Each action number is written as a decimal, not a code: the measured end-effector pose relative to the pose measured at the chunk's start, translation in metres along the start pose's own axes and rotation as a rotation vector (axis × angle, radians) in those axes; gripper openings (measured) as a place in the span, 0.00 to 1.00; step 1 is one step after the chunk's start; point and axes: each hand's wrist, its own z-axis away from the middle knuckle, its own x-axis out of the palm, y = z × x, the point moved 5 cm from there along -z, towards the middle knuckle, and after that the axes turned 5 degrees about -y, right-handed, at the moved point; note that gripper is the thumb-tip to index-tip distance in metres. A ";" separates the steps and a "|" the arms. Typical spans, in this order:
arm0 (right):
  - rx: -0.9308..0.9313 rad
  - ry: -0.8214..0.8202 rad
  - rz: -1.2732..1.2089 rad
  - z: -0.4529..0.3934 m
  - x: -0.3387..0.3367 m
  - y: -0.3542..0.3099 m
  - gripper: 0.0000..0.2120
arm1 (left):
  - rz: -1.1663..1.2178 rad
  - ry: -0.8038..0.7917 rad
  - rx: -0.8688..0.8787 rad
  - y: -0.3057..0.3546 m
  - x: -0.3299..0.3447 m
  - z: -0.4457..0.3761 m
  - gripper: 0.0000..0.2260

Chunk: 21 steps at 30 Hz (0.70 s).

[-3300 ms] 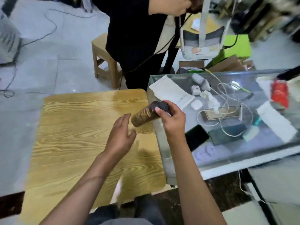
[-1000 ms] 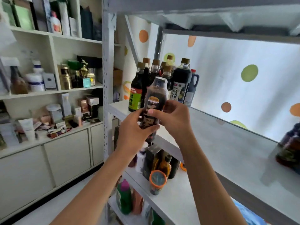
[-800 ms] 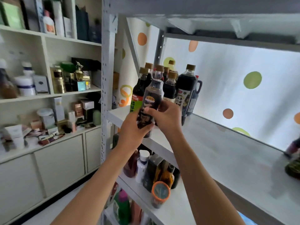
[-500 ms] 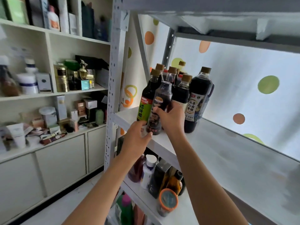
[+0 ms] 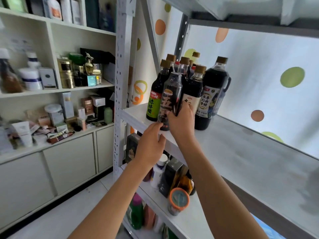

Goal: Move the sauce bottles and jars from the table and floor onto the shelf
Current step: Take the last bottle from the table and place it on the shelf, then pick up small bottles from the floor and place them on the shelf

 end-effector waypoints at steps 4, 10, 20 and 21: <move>-0.104 -0.054 0.049 0.042 -0.007 0.014 0.20 | -0.126 0.075 0.010 0.009 0.004 0.034 0.20; -0.293 -0.160 0.171 0.120 -0.012 0.042 0.19 | -0.321 0.125 -0.098 0.003 -0.006 0.118 0.21; -0.464 -0.583 0.110 0.276 0.071 0.061 0.20 | -0.497 0.138 -0.422 -0.039 -0.042 0.289 0.22; -0.475 -0.613 0.096 0.288 0.078 0.058 0.20 | -0.504 0.153 -0.450 -0.041 -0.049 0.302 0.22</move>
